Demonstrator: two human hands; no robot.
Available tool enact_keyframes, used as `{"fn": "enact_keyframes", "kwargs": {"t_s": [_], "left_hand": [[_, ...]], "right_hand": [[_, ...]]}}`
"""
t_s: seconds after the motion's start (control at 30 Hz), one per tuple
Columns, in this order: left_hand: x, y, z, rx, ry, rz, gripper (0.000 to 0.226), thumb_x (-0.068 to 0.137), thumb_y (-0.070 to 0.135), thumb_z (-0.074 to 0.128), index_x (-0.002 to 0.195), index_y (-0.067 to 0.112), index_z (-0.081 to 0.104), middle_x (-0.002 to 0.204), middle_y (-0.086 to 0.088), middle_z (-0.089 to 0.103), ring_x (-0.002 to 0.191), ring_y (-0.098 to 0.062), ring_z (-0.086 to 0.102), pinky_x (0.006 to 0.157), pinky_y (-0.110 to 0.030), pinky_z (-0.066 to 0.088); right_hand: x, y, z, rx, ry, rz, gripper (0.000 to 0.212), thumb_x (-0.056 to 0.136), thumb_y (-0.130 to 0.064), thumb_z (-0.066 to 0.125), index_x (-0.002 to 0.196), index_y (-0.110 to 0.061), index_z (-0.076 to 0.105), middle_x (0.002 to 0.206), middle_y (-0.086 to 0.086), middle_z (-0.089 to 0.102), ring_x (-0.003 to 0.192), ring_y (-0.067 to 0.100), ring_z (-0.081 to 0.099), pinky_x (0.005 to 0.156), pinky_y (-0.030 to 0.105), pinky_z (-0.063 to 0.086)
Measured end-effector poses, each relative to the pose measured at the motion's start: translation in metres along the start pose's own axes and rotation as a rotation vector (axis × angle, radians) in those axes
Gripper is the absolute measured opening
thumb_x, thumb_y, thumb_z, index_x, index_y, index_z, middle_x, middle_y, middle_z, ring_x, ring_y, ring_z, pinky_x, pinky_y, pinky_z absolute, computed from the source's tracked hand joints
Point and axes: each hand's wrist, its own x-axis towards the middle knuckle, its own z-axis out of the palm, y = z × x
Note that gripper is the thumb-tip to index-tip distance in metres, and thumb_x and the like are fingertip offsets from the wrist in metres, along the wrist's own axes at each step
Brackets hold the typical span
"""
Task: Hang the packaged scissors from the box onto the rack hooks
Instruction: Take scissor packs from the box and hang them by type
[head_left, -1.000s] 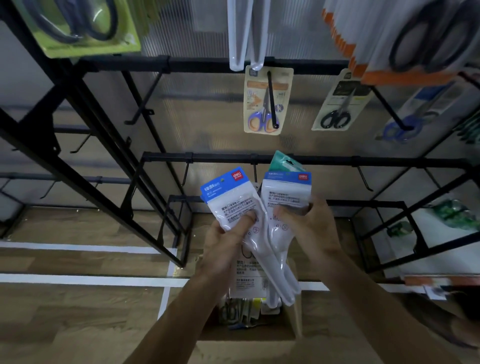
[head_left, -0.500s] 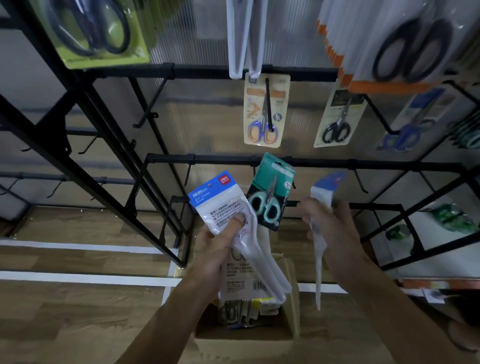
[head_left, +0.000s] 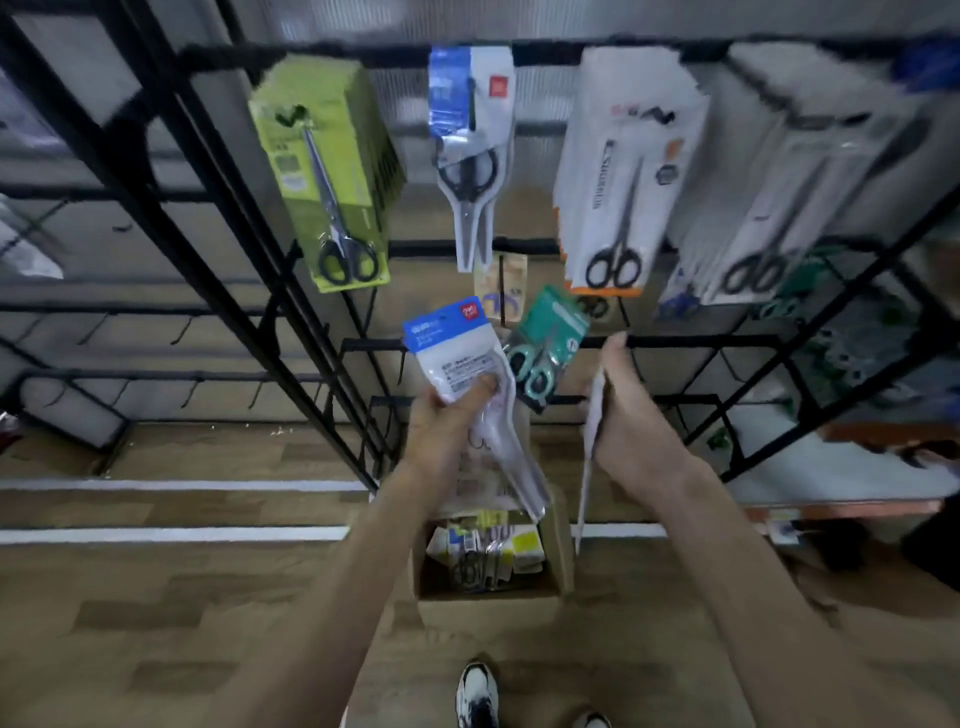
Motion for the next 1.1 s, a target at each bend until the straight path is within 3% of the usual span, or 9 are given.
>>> {"fn": "enact_keyframes", "kwargs": {"t_s": [0.13, 0.2, 0.23, 0.3, 0.4, 0.6, 0.7, 0.9, 1.1], "left_hand": [[-0.042, 0.038, 0.011, -0.021, -0.037, 0.023, 0.006, 0.092, 0.009, 0.072, 0.098, 0.011, 0.072, 0.086, -0.004, 0.079, 0.077, -0.02, 0.075, 0.065, -0.031, 0.059], [-0.053, 0.048, 0.016, -0.008, -0.034, 0.047, 0.008, 0.093, 0.011, 0.072, 0.1, 0.01, 0.071, 0.087, -0.005, 0.079, 0.078, -0.022, 0.075, 0.066, -0.032, 0.06], [-0.057, 0.05, 0.018, 0.001, -0.032, 0.071, 0.008, 0.093, 0.011, 0.072, 0.1, 0.01, 0.071, 0.088, -0.005, 0.079, 0.079, -0.022, 0.075, 0.069, -0.034, 0.061], [-0.061, 0.06, 0.026, 0.02, -0.048, 0.113, 0.009, 0.093, 0.013, 0.073, 0.102, 0.011, 0.071, 0.093, -0.006, 0.079, 0.084, -0.024, 0.075, 0.075, -0.038, 0.062], [-0.061, 0.075, 0.037, 0.015, -0.052, 0.129, 0.014, 0.092, 0.012, 0.073, 0.106, 0.011, 0.069, 0.094, -0.004, 0.079, 0.085, -0.023, 0.076, 0.072, -0.037, 0.062], [-0.057, 0.109, 0.05, -0.014, -0.056, 0.207, 0.021, 0.091, 0.012, 0.074, 0.109, 0.005, 0.068, 0.099, -0.01, 0.079, 0.09, -0.03, 0.076, 0.075, -0.04, 0.062], [-0.058, 0.117, 0.054, -0.017, -0.077, 0.219, 0.026, 0.091, 0.018, 0.075, 0.113, 0.007, 0.066, 0.101, -0.009, 0.079, 0.092, -0.029, 0.076, 0.078, -0.043, 0.063], [-0.054, 0.122, 0.067, -0.071, -0.102, 0.19, 0.022, 0.09, 0.016, 0.076, 0.109, 0.01, 0.066, 0.1, -0.012, 0.078, 0.091, -0.032, 0.076, 0.081, -0.048, 0.062], [-0.043, 0.116, 0.071, -0.055, -0.13, 0.193, 0.023, 0.091, 0.015, 0.073, 0.112, 0.006, 0.067, 0.103, -0.014, 0.078, 0.092, -0.033, 0.076, 0.081, -0.048, 0.062]], "right_hand": [[-0.051, -0.018, 0.002, 0.007, 0.097, -0.129, 0.052, 0.103, -0.054, 0.031, 0.132, -0.019, 0.056, 0.104, -0.017, 0.071, 0.089, -0.008, 0.064, 0.078, 0.014, 0.046], [-0.067, -0.025, 0.003, -0.026, 0.212, -0.184, 0.033, 0.104, -0.045, 0.043, 0.117, -0.017, 0.055, 0.07, -0.011, 0.063, 0.055, 0.001, 0.056, 0.055, 0.022, 0.045], [-0.075, -0.027, 0.003, -0.062, 0.243, -0.21, 0.024, 0.104, -0.039, 0.049, 0.11, -0.017, 0.054, 0.065, -0.005, 0.059, 0.047, 0.005, 0.052, 0.045, 0.023, 0.041], [-0.084, -0.038, 0.006, -0.102, 0.248, -0.263, 0.016, 0.101, -0.031, 0.057, 0.101, -0.015, 0.057, 0.077, 0.007, 0.061, 0.053, 0.013, 0.058, 0.043, 0.027, 0.047], [-0.09, -0.052, 0.01, -0.198, 0.275, -0.338, 0.011, 0.096, -0.025, 0.066, 0.091, -0.015, 0.064, 0.095, 0.014, 0.073, 0.083, 0.026, 0.07, 0.074, 0.047, 0.058], [-0.08, -0.083, 0.016, -0.324, 0.344, -0.463, 0.006, 0.093, -0.013, 0.063, 0.097, -0.018, 0.065, 0.099, 0.008, 0.074, 0.097, 0.03, 0.072, 0.088, 0.05, 0.057], [-0.082, -0.089, 0.02, -0.36, 0.353, -0.499, 0.003, 0.091, -0.016, 0.066, 0.093, -0.016, 0.068, 0.09, 0.007, 0.075, 0.089, 0.028, 0.073, 0.08, 0.046, 0.058], [-0.084, -0.095, 0.019, -0.324, 0.405, -0.547, 0.005, 0.093, -0.016, 0.066, 0.094, -0.011, 0.067, 0.081, 0.002, 0.074, 0.071, 0.011, 0.071, 0.056, 0.02, 0.051], [-0.08, -0.101, 0.001, -0.323, 0.432, -0.532, 0.007, 0.095, -0.017, 0.064, 0.095, -0.01, 0.066, 0.083, 0.002, 0.071, 0.062, -0.004, 0.063, 0.053, 0.01, 0.046]]}}
